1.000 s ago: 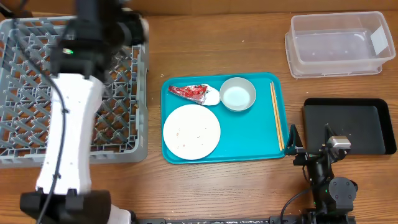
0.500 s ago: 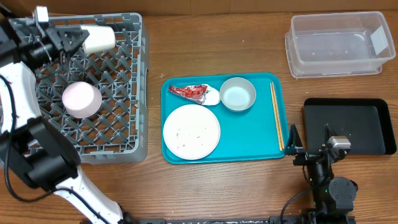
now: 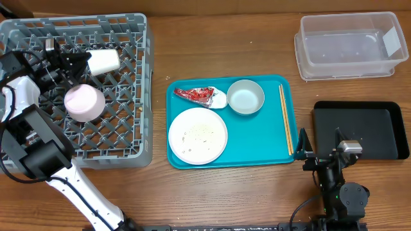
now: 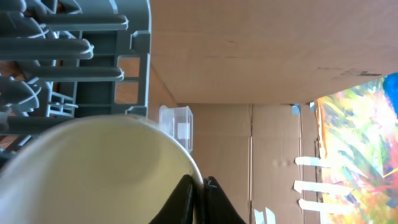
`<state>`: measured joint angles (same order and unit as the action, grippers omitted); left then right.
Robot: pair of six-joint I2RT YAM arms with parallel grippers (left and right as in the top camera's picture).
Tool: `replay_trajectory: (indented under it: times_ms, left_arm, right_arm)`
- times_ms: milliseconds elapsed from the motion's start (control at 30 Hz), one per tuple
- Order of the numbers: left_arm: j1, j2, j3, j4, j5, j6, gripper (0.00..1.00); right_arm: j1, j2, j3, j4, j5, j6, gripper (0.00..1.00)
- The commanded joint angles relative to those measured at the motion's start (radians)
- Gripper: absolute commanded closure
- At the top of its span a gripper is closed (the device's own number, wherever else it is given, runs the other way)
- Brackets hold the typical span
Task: Sort waste into correct bins and load items into the dishwasher
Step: 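Lift the paper cup out of its bowl and carry it over the rack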
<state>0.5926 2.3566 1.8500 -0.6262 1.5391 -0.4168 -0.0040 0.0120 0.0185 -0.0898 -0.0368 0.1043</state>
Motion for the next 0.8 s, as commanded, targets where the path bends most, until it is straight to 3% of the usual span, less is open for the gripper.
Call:
replay_trajectory:
  times_ms: [0,500,767]
  left_arm:
    - [0.021,0.000,-0.003,0.004,0.039,-0.002,0.91]
    - [0.086,0.000,-0.003,0.003,0.019,-0.002,0.96]
    - [0.109,0.000,-0.003,0.003,-0.088,0.002,0.96]
  right_arm:
    - [0.003,-0.009,-0.010,0.006,0.010,0.003,0.00]
    - [0.003,-0.009,-0.010,0.006,0.010,0.003,0.01]
    - [0.003,-0.009,-0.010,0.006,0.010,0.003,0.00]
